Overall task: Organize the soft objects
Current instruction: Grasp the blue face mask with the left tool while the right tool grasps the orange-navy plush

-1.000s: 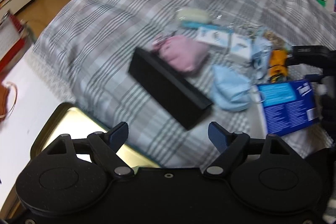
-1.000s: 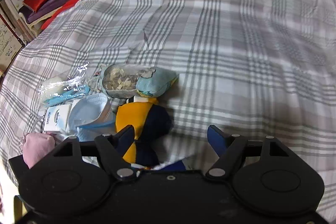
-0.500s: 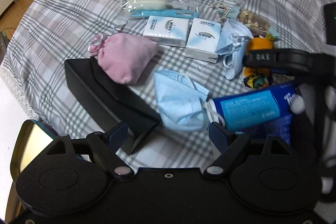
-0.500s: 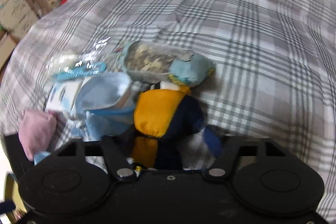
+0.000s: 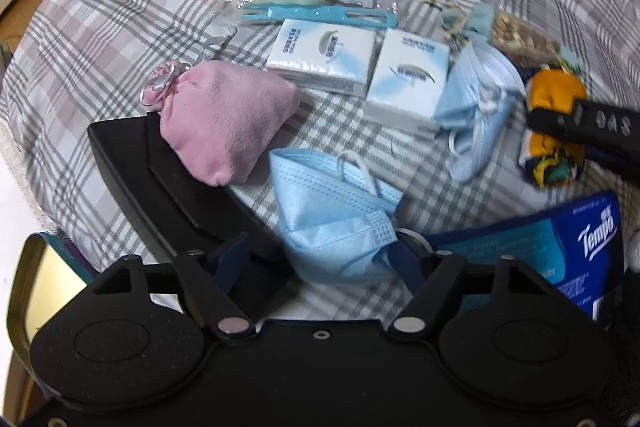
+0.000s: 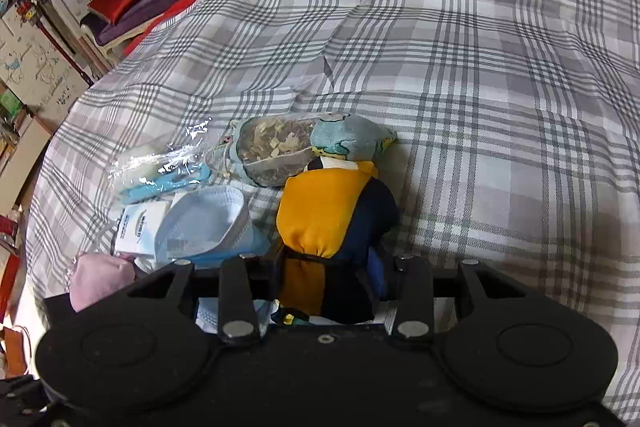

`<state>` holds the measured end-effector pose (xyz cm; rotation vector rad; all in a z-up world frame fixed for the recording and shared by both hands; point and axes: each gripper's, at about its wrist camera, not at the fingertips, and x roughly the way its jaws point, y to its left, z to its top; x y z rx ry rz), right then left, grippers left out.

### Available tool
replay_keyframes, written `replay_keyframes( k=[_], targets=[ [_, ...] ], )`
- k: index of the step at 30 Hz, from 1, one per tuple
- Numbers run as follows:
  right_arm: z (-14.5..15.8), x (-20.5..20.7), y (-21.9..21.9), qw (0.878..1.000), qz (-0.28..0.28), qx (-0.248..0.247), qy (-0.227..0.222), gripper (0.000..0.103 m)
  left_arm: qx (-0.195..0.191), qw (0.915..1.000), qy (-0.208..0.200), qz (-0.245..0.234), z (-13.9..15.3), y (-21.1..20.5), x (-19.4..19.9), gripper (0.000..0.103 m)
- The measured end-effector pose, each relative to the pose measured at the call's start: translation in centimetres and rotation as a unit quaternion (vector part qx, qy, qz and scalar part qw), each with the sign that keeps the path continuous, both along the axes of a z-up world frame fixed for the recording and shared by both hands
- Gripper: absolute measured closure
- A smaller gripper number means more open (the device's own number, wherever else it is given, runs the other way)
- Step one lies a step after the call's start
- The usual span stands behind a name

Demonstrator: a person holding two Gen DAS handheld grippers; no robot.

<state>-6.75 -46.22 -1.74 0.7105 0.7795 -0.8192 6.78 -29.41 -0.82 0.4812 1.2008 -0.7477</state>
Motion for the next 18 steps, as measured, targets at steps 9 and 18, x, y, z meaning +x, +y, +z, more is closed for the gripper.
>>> replay_keyframes(
  k=[9, 18],
  targets=[
    [-0.1, -0.4, -0.2, 1.000, -0.013, -0.001, -0.001, 0.063, 0.007, 1.0000, -0.001, 0.003, -0.5, -2.3, 0.9, 0.032],
    [-0.2, -0.4, -0.3, 1.000, -0.017, -0.011, 0.000, 0.063, 0.009, 0.9998, 0.013, 0.008, -1.1, -2.6, 0.9, 0.045]
  ],
)
